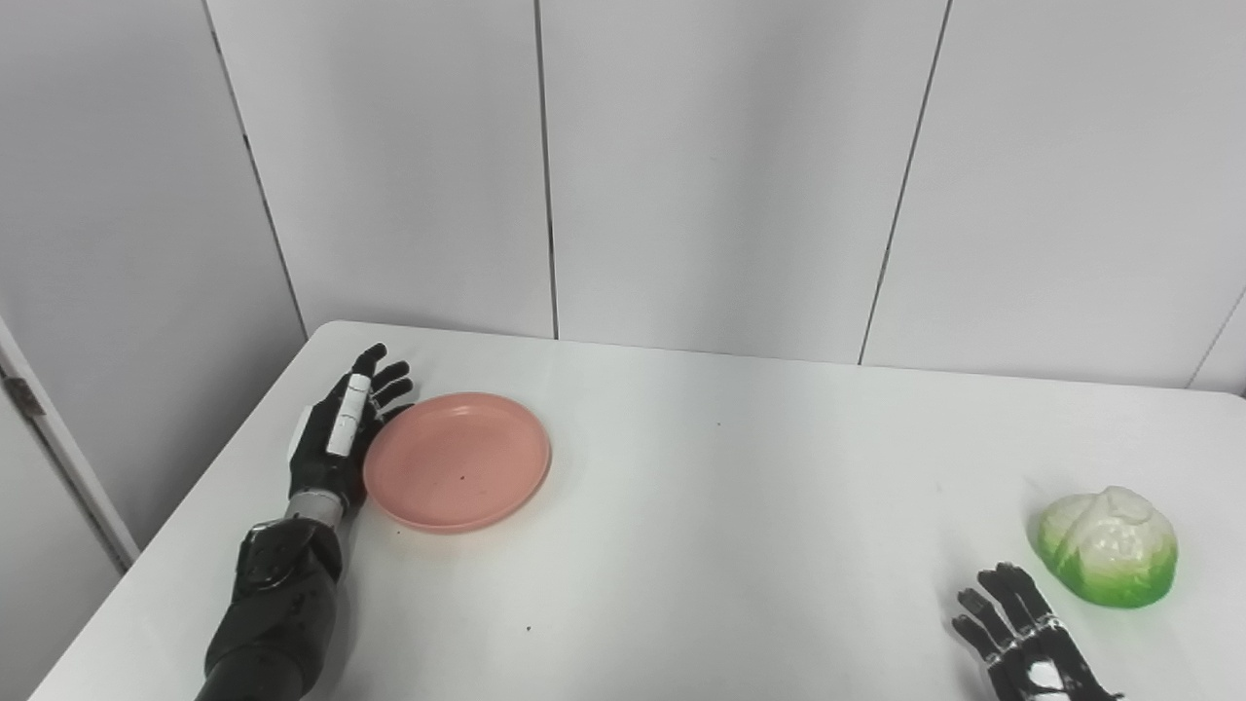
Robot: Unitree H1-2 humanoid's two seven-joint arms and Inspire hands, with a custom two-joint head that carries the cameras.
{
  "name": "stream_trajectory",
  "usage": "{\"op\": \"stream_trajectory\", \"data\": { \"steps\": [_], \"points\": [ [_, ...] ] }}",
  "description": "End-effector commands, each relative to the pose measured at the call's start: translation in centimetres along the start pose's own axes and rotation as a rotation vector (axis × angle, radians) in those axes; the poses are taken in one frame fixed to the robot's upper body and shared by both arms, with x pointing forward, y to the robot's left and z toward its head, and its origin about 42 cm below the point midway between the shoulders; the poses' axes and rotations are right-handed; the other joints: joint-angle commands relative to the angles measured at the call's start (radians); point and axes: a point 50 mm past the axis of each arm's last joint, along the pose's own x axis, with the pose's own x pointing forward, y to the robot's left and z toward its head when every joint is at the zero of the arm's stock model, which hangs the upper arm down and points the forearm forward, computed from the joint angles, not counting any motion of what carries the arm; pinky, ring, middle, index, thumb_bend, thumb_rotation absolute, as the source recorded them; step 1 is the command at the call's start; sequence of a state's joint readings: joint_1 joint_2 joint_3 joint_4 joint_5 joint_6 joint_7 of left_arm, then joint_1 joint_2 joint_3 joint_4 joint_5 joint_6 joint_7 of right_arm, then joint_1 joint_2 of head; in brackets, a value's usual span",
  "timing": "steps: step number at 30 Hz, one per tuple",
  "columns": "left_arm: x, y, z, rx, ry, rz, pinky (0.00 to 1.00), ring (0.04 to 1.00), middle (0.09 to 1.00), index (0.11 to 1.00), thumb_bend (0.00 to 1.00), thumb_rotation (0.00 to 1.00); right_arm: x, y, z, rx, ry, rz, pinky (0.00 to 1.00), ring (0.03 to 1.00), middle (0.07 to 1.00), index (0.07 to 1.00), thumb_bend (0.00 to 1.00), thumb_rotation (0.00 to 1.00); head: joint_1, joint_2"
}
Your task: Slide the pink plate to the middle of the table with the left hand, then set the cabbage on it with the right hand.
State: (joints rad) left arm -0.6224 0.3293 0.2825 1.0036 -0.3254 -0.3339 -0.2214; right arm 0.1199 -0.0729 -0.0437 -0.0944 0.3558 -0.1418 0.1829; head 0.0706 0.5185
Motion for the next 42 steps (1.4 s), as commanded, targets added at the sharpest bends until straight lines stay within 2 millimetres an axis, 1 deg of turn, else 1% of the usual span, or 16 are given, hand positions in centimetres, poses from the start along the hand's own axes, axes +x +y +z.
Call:
{"op": "stream_trajectory", "data": {
  "steps": [1,6,8,11,15,18,19,22,24,26,28,30,34,39,42],
  "points": [
    [-0.8,-0.8,-1.3,0.002,0.048,-0.031,0.72,0.844,0.829,0.838,0.93,0.76,-1.4,0.5,-1.3,0.029,0.092,-0.008,0.88,0.866,0.885,0.865,0.88,0.67,-0.001,0.002],
    [-1.2,-2.3,-1.8,-0.007,0.059,-0.063,0.72,0.849,0.836,0.853,0.93,0.76,-1.4,0.8,-1.2,0.032,0.095,-0.008,0.88,0.864,0.882,0.866,0.87,0.66,-0.015,0.008],
    [-1.3,-3.3,-2.0,-0.008,0.069,-0.067,0.7,0.832,0.819,0.847,0.94,0.76,-1.3,0.9,-1.2,0.028,0.094,-0.003,0.88,0.863,0.882,0.87,0.87,0.66,-0.02,0.011],
    [-1.3,-4.7,-2.1,-0.014,0.087,-0.059,0.71,0.81,0.79,0.822,0.94,0.76,-1.3,1.2,-1.1,0.025,0.096,-0.003,0.88,0.856,0.878,0.874,0.87,0.67,-0.031,0.016],
    [-1.5,-6.5,-2.1,-0.013,0.095,-0.079,0.75,0.82,0.803,0.826,0.92,0.78,-1.3,1.5,-1.0,0.023,0.098,-0.002,0.88,0.854,0.875,0.877,0.87,0.67,-0.041,0.014],
    [-1.7,-7.9,-2.2,-0.008,0.1,-0.093,0.8,0.836,0.805,0.821,0.94,0.78,-1.2,1.7,-0.9,0.02,0.1,-0.001,0.88,0.848,0.869,0.88,0.86,0.68,-0.05,0.016],
    [-1.8,-8.4,-2.2,-0.016,0.103,-0.092,0.8,0.836,0.804,0.821,0.94,0.77,-1.2,1.8,-0.9,0.019,0.101,0.001,0.88,0.848,0.869,0.88,0.86,0.68,-0.05,0.016],
    [-2.1,-9.7,-2.0,-0.026,0.104,-0.093,0.85,0.834,0.788,0.825,0.93,0.76,-1.1,2.1,-0.9,0.017,0.103,0.0,0.88,0.849,0.867,0.883,0.86,0.68,-0.063,0.02],
    [-2.3,-10.7,-1.7,-0.016,0.098,-0.105,0.87,0.856,0.798,0.82,0.95,0.77,-1.1,2.2,-0.9,0.014,0.105,-0.003,0.87,0.847,0.865,0.881,0.87,0.68,-0.071,0.019],
    [-2.4,-11.5,-1.5,-0.012,0.097,-0.115,0.89,0.865,0.809,0.819,0.94,0.78,-1.0,2.4,-0.9,0.013,0.105,-0.005,0.86,0.843,0.861,0.877,0.87,0.67,-0.076,0.018],
    [-2.6,-12.1,-1.3,0.01,0.096,-0.132,0.88,0.863,0.813,0.818,0.94,0.8,-1.0,2.6,-0.9,0.018,0.108,-0.005,0.87,0.844,0.862,0.877,0.87,0.67,-0.083,0.017],
    [-2.9,-12.7,-1.1,0.032,0.092,-0.15,0.83,0.863,0.821,0.832,0.94,0.83,-0.9,2.8,-0.9,0.023,0.112,-0.004,0.88,0.847,0.863,0.878,0.87,0.67,-0.088,0.017],
    [-3.6,-13.8,-0.8,0.036,0.101,-0.175,0.82,0.854,0.827,0.844,0.93,0.84,-0.8,3.2,-0.8,0.025,0.11,-0.001,0.88,0.85,0.864,0.879,0.85,0.67,-0.099,0.02],
    [-4.4,-15.2,-0.7,0.002,0.105,-0.195,0.83,0.859,0.824,0.829,0.92,0.82,-0.7,3.6,-0.8,0.021,0.112,-0.005,0.88,0.845,0.858,0.876,0.86,0.67,-0.121,0.027],
    [-4.7,-15.7,-1.0,-0.005,0.104,-0.203,0.83,0.853,0.822,0.816,0.93,0.81,-0.5,3.9,-0.8,0.026,0.115,-0.005,0.89,0.844,0.855,0.876,0.87,0.67,-0.135,0.035]
  ]
}}
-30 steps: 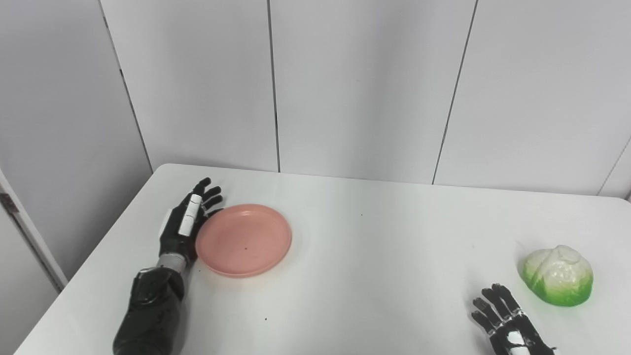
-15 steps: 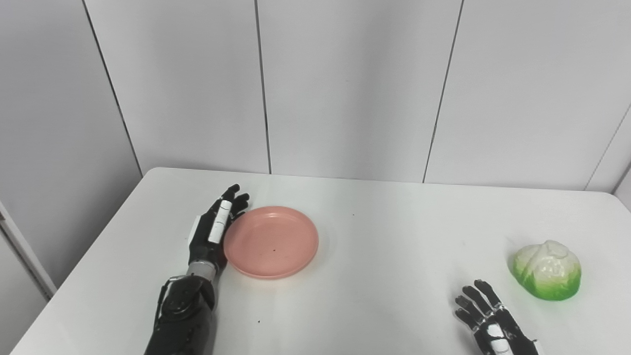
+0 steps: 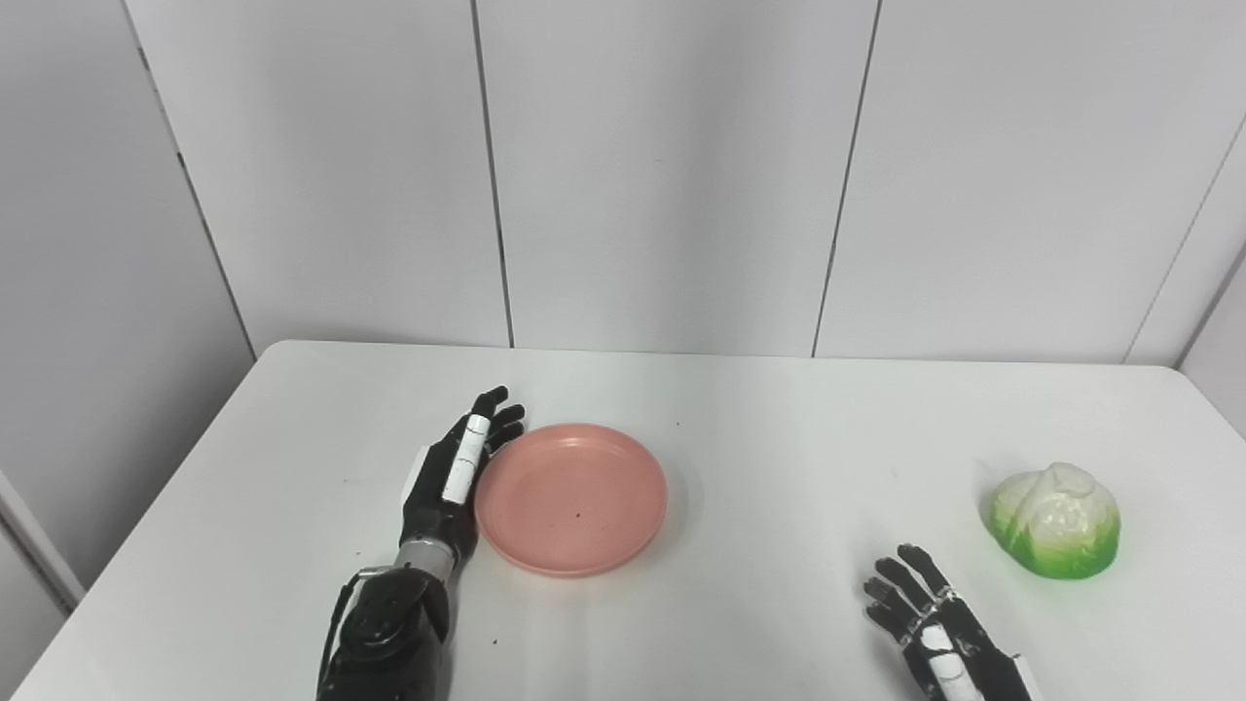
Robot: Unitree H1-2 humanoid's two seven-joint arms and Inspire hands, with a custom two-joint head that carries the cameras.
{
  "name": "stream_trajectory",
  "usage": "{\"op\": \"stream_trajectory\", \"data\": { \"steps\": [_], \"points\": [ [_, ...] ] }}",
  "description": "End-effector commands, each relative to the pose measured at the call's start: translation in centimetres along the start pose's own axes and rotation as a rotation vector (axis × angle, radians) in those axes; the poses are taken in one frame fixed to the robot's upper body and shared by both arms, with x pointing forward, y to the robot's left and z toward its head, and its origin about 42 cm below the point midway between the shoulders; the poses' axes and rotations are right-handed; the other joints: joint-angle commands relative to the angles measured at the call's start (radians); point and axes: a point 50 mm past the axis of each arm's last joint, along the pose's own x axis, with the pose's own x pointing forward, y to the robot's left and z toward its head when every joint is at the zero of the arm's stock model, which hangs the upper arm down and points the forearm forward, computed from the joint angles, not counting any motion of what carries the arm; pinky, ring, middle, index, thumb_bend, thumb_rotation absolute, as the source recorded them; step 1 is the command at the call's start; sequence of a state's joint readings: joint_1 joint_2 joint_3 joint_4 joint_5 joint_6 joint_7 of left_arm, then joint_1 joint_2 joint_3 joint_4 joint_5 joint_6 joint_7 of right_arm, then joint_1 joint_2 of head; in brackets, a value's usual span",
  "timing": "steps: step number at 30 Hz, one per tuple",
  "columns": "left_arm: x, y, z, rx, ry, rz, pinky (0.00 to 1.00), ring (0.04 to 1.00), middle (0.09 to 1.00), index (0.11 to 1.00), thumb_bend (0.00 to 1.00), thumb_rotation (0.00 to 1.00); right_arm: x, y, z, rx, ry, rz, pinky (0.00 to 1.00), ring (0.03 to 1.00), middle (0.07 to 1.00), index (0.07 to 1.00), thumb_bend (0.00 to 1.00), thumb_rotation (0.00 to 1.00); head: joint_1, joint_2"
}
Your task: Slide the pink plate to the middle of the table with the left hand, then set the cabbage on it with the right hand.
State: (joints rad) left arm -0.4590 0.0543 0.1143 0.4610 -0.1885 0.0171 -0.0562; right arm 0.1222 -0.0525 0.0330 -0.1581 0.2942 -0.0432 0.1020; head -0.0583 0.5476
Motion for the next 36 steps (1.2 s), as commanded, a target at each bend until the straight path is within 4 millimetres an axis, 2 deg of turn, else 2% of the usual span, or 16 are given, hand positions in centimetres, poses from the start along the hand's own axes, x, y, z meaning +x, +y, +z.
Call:
{"op": "stream_trajectory", "data": {
  "steps": [1,6,15,22,28,36],
  "points": [
    [0.0,-0.6,0.1,0.004,0.001,-0.016,0.82,0.847,0.818,0.808,0.94,0.81,-0.8,1.2,-0.8,0.041,0.049,-0.014,0.89,0.844,0.855,0.875,0.87,0.67,-0.007,0.006],
    [-0.6,-1.6,-0.3,0.007,0.011,-0.032,0.81,0.853,0.82,0.796,0.94,0.83,-0.6,1.8,-0.7,0.033,0.049,-0.013,0.89,0.847,0.858,0.873,0.87,0.66,-0.04,0.019],
    [-1.1,-3.6,-0.3,-0.021,0.024,-0.047,0.9,0.875,0.818,0.806,0.93,0.82,-0.2,3.2,-0.5,0.019,0.057,-0.013,0.88,0.848,0.857,0.877,0.85,0.68,-0.108,0.03],
    [-0.9,-4.9,0.0,0.01,0.017,-0.066,0.86,0.866,0.819,0.82,0.91,0.86,0.0,4.6,-0.6,0.014,0.057,-0.004,0.89,0.848,0.854,0.88,0.84,0.69,-0.181,0.026],
    [-0.3,-5.3,0.5,0.002,0.019,-0.074,0.85,0.86,0.83,0.808,0.94,0.85,0.5,5.8,-0.7,0.023,0.058,0.005,0.89,0.85,0.852,0.879,0.84,0.69,-0.256,0.028],
    [-0.2,-6.2,0.4,-0.02,0.027,-0.085,0.84,0.854,0.83,0.816,0.97,0.86,0.6,6.7,-0.6,0.029,0.06,0.006,0.9,0.855,0.859,0.887,0.82,0.7,-0.297,0.033]
  ]
}}
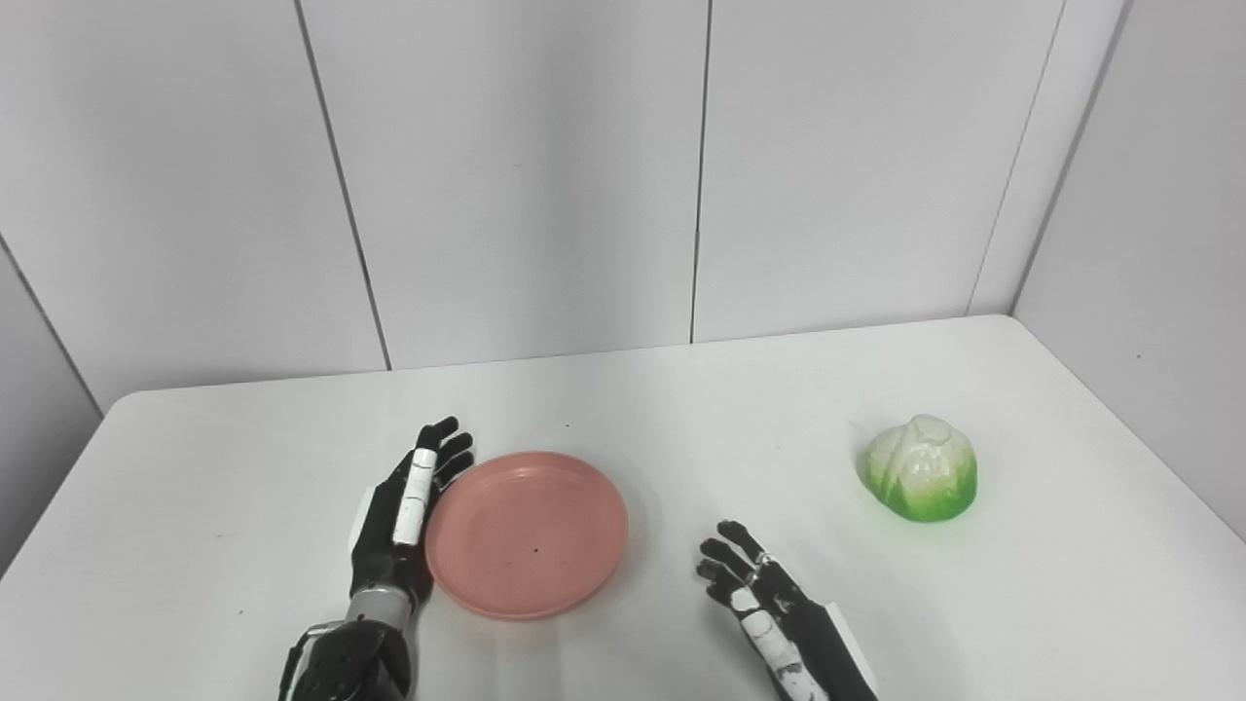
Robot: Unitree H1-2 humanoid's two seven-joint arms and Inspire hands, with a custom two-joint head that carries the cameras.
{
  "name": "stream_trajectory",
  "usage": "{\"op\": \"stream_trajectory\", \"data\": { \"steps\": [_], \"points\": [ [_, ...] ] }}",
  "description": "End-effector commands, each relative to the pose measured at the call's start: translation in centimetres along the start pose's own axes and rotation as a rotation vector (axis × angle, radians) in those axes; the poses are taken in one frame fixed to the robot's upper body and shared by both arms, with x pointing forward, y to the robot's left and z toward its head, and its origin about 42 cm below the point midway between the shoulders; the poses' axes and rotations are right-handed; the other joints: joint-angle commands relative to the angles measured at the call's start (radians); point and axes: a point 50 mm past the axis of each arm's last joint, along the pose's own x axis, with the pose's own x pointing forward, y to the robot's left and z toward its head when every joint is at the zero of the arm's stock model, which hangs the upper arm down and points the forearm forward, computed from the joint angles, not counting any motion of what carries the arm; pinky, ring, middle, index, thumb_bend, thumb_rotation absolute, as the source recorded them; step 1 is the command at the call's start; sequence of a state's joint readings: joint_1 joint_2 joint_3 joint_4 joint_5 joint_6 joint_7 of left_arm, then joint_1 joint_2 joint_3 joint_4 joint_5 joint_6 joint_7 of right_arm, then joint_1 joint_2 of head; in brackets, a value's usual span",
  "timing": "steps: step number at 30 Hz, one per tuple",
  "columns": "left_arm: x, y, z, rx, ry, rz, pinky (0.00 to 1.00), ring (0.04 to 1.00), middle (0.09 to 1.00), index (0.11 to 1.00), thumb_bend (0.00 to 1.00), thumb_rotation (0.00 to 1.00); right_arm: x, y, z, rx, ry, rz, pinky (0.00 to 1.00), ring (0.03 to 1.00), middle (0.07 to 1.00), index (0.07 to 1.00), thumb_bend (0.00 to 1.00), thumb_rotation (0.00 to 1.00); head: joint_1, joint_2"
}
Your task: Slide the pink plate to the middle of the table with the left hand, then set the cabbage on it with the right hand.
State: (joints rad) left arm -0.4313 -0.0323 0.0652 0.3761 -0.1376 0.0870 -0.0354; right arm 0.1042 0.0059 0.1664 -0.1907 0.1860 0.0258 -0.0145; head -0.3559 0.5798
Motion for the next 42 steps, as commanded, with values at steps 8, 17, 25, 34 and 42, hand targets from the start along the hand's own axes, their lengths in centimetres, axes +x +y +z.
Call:
{"op": "stream_trajectory", "data": {
  "steps": [8,17,25,34,42],
  "points": [
    [1.1,-2.7,0.6,-0.041,0.002,-0.029,0.84,0.857,0.823,0.81,0.95,0.86,-0.3,2.3,0.0,0.052,0.014,-0.009,0.92,0.859,0.861,0.894,0.81,0.71,-0.04,0.011],
    [1.5,-2.8,0.6,-0.054,0.007,-0.033,0.84,0.854,0.826,0.809,0.94,0.89,-0.1,2.9,0.4,0.01,-0.008,-0.034,0.9,0.857,0.855,0.894,0.81,0.68,-0.072,0.022],
    [1.8,-2.2,0.6,-0.041,0.012,-0.017,0.81,0.854,0.821,0.818,0.95,0.91,-0.1,3.2,1.0,-0.11,-0.051,-0.153,0.83,0.871,0.88,0.93,0.81,0.67,-0.08,0.024],
    [1.7,-1.8,-0.2,-0.082,0.025,-0.015,0.84,0.855,0.819,0.806,0.94,0.87,0.1,3.0,5.5,-0.304,-0.142,-0.238,0.89,0.944,0.967,0.957,0.86,0.62,-0.088,0.023],
    [1.9,-1.5,-0.4,-0.083,0.024,-0.016,0.82,0.854,0.816,0.805,0.96,0.86,1.0,1.0,11.0,-0.236,-0.178,-0.144,0.86,0.992,1.0,1.0,0.98,0.47,-0.086,0.02]
  ]
}}
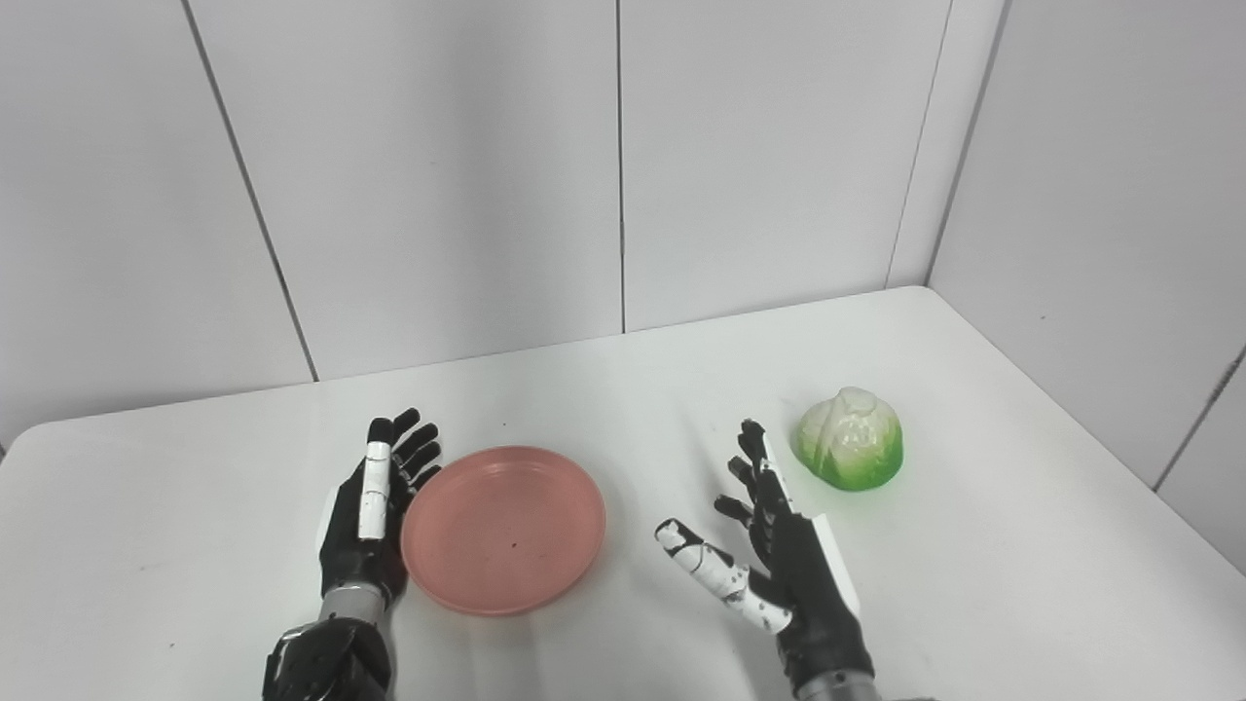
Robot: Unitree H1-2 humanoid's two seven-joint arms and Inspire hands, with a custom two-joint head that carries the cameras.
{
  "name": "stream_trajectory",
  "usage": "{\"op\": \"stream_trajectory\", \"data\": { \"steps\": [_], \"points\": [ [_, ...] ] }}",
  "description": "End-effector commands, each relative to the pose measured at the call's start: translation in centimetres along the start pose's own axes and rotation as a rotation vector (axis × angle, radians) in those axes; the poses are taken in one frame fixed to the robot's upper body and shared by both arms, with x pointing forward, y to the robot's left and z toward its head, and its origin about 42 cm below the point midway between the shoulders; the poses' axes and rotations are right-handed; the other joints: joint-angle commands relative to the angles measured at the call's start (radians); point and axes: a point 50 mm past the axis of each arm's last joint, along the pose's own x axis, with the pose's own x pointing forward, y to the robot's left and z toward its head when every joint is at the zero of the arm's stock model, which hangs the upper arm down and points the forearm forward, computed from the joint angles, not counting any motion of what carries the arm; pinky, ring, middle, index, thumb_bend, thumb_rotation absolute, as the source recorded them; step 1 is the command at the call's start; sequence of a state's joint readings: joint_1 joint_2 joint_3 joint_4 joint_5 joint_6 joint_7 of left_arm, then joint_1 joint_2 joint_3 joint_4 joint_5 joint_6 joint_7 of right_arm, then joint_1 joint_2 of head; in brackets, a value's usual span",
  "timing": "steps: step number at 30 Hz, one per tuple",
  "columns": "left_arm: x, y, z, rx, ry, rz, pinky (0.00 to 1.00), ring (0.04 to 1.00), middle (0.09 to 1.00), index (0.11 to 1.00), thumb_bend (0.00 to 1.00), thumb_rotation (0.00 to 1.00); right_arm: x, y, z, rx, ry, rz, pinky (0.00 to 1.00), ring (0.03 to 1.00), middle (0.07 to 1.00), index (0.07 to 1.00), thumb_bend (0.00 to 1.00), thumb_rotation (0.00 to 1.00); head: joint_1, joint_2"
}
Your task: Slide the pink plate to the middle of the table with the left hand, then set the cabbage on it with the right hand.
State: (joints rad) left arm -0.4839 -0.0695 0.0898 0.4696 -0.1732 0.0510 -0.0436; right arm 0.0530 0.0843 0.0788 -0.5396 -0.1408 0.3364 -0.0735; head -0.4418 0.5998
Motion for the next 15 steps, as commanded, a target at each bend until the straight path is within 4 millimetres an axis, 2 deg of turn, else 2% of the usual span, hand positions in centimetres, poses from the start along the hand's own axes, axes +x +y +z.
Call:
{"op": "stream_trajectory", "data": {
  "steps": [1,2,3,7,8,9,12,15],
  "points": [
    [0.5,0.1,0.1,-0.009,0.014,0.001,0.83,0.853,0.815,0.803,0.95,0.86,1.2,-0.3,2.8,0.019,-0.078,0.05,0.83,0.989,1.0,1.0,0.99,0.47,0.0,0.0],
    [0.5,0.0,0.2,-0.006,0.015,0.001,0.83,0.852,0.814,0.802,0.95,0.86,1.8,-0.9,3.5,-0.012,-0.092,0.075,0.82,0.988,1.0,1.0,1.0,0.47,0.0,-0.005],
    [0.6,0.0,0.1,-0.001,0.015,0.0,0.83,0.85,0.809,0.805,0.94,0.87,2.3,-1.4,4.2,-0.059,-0.107,0.102,0.89,0.996,1.0,1.0,1.0,0.48,-0.001,-0.006],
    [0.8,0.0,0.1,0.003,0.011,-0.006,0.83,0.85,0.808,0.817,0.93,0.87,4.4,-2.9,6.1,-0.282,-0.161,0.214,0.9,1.0,1.0,1.0,1.0,0.49,-0.001,-0.01],
    [0.8,0.0,0.1,0.004,0.009,-0.006,0.83,0.848,0.806,0.838,0.93,0.87,4.9,-3.2,6.6,-0.326,-0.167,0.235,0.91,1.0,1.0,1.0,1.0,0.43,-0.001,-0.01],
    [0.9,0.0,0.1,0.005,0.007,-0.007,0.83,0.848,0.805,0.845,0.93,0.87,5.4,-3.5,7.1,-0.389,-0.166,0.248,0.92,1.0,1.0,1.0,1.0,0.4,0.002,-0.009],
    [1.0,0.0,0.2,-0.001,0.004,-0.01,0.85,0.851,0.808,0.864,0.95,0.85,7.0,-4.4,9.1,-0.582,-0.132,0.29,0.82,0.982,1.0,1.0,1.0,0.41,0.003,-0.008],
    [1.2,0.0,0.4,0.005,0.003,-0.009,0.85,0.85,0.811,0.874,0.96,0.85,8.6,-5.4,11.4,-0.724,-0.078,0.331,0.8,0.997,1.0,1.0,1.0,0.42,0.006,-0.006]
  ]
}}
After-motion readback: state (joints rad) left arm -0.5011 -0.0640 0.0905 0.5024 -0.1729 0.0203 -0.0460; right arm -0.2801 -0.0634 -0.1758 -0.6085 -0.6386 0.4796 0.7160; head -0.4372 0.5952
